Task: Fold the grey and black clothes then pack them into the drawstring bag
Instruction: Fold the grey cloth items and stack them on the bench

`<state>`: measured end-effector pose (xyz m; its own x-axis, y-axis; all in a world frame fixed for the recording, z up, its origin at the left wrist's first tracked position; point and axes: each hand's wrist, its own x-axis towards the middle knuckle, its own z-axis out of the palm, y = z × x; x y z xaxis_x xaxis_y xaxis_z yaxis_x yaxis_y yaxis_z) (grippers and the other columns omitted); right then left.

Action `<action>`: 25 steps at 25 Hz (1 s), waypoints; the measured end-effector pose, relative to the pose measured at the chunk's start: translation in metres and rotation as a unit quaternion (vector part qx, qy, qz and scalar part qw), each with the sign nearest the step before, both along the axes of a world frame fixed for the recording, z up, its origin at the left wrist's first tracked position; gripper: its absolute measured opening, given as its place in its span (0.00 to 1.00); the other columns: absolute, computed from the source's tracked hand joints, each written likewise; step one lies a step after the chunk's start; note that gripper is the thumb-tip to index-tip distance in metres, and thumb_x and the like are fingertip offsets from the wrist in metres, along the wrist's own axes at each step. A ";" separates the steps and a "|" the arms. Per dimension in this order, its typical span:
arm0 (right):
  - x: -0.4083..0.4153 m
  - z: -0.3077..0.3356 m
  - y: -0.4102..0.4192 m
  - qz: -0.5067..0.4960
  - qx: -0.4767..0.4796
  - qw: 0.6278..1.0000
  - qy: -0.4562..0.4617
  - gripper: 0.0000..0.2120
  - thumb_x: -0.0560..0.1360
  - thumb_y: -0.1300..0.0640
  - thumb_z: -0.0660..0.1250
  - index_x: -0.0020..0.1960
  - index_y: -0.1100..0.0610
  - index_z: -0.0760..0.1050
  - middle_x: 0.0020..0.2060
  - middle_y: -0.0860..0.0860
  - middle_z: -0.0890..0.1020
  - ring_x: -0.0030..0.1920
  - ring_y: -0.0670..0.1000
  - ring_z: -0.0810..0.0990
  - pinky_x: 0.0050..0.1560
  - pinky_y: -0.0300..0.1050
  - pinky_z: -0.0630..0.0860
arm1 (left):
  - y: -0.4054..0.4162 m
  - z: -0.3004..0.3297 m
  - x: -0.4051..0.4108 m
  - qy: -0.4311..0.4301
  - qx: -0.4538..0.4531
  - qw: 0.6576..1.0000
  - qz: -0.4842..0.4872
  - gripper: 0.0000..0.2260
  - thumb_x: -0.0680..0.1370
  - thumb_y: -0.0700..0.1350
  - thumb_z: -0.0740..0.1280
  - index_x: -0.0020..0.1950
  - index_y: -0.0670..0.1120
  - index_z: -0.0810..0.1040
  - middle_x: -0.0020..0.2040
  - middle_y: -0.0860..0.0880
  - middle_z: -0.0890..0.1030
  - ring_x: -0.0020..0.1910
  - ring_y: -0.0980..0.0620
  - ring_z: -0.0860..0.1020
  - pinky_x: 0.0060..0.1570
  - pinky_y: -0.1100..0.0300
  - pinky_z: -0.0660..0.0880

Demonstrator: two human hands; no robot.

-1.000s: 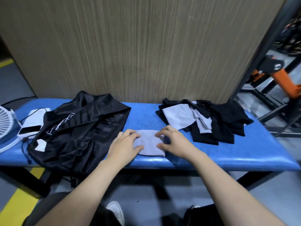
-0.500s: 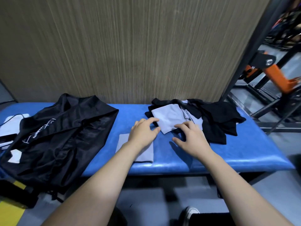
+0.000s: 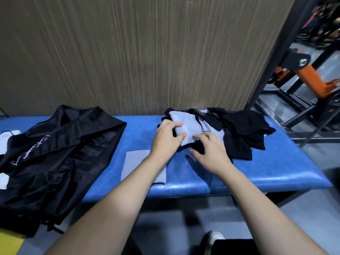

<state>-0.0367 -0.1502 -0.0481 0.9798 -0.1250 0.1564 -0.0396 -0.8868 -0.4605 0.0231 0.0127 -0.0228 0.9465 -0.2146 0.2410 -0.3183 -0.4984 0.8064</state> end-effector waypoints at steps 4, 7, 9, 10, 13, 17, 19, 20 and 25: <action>-0.007 0.014 0.015 -0.010 0.177 0.983 -0.042 0.24 0.78 0.44 0.66 0.71 0.49 0.68 0.66 0.47 0.72 0.67 0.48 0.70 0.67 0.47 0.68 | 0.016 0.021 -0.026 -0.050 -0.122 0.991 -0.008 0.09 0.74 0.39 0.71 0.49 0.51 0.76 0.50 0.54 0.77 0.45 0.56 0.76 0.47 0.62 0.73; -0.014 0.033 0.031 -0.018 0.379 0.925 -0.030 0.19 0.81 0.46 0.63 0.69 0.49 0.68 0.60 0.47 0.77 0.55 0.40 0.77 0.51 0.36 0.73 | 0.035 0.027 -0.040 -0.008 -0.168 0.985 -0.048 0.09 0.75 0.37 0.70 0.47 0.50 0.74 0.48 0.54 0.77 0.42 0.48 0.75 0.46 0.50 0.74; -0.019 0.040 0.041 0.005 0.462 0.887 -0.001 0.17 0.81 0.49 0.63 0.68 0.50 0.70 0.54 0.45 0.79 0.47 0.34 0.79 0.43 0.29 0.72 | 0.049 0.029 -0.045 0.000 -0.195 0.977 -0.080 0.10 0.75 0.34 0.70 0.52 0.46 0.74 0.50 0.56 0.77 0.44 0.56 0.75 0.49 0.50 0.75; -0.022 0.041 0.046 0.024 0.485 0.874 0.008 0.16 0.81 0.51 0.65 0.68 0.50 0.71 0.54 0.48 0.80 0.46 0.35 0.80 0.43 0.30 0.73 | 0.055 0.030 -0.048 0.003 -0.203 0.975 -0.094 0.12 0.76 0.33 0.69 0.55 0.46 0.74 0.52 0.56 0.76 0.46 0.60 0.76 0.50 0.53 0.75; -0.023 0.039 0.059 0.065 0.503 0.862 -0.001 0.17 0.77 0.51 0.70 0.65 0.45 0.74 0.58 0.52 0.82 0.59 0.52 0.81 0.53 0.45 0.78 | 0.067 0.032 -0.054 0.061 -0.247 0.961 -0.111 0.16 0.80 0.37 0.67 0.65 0.49 0.72 0.55 0.54 0.79 0.51 0.61 0.78 0.51 0.62 0.75; -0.022 0.040 0.071 0.083 0.528 0.845 -0.030 0.19 0.75 0.49 0.71 0.64 0.45 0.75 0.61 0.51 0.81 0.63 0.54 0.79 0.65 0.58 0.76 | 0.078 0.035 -0.056 0.241 -0.404 0.880 -0.068 0.13 0.85 0.43 0.57 0.67 0.45 0.76 0.45 0.49 0.85 0.46 0.51 0.83 0.47 0.56 0.78; -0.023 0.041 0.078 0.096 0.516 0.851 -0.028 0.18 0.76 0.50 0.71 0.64 0.44 0.75 0.62 0.49 0.81 0.63 0.52 0.79 0.65 0.57 0.76 | 0.082 0.030 -0.054 0.259 -0.361 0.893 -0.080 0.12 0.83 0.40 0.62 0.64 0.44 0.78 0.55 0.44 0.85 0.55 0.43 0.83 0.57 0.47 0.79; -0.024 0.041 0.082 0.098 0.497 0.862 -0.027 0.17 0.76 0.51 0.70 0.64 0.44 0.75 0.61 0.48 0.81 0.63 0.51 0.79 0.64 0.56 0.76 | 0.082 0.029 -0.056 0.269 -0.339 0.897 -0.091 0.12 0.82 0.40 0.64 0.65 0.46 0.77 0.57 0.43 0.84 0.56 0.44 0.83 0.57 0.47 0.79; -0.024 0.039 0.096 0.098 0.379 0.920 -0.022 0.15 0.77 0.58 0.69 0.62 0.48 0.75 0.55 0.43 0.82 0.57 0.44 0.79 0.61 0.50 0.76 | 0.077 0.029 -0.065 0.335 -0.319 0.880 -0.108 0.18 0.80 0.54 0.66 0.69 0.53 0.70 0.50 0.47 0.84 0.43 0.52 0.85 0.40 0.59 0.80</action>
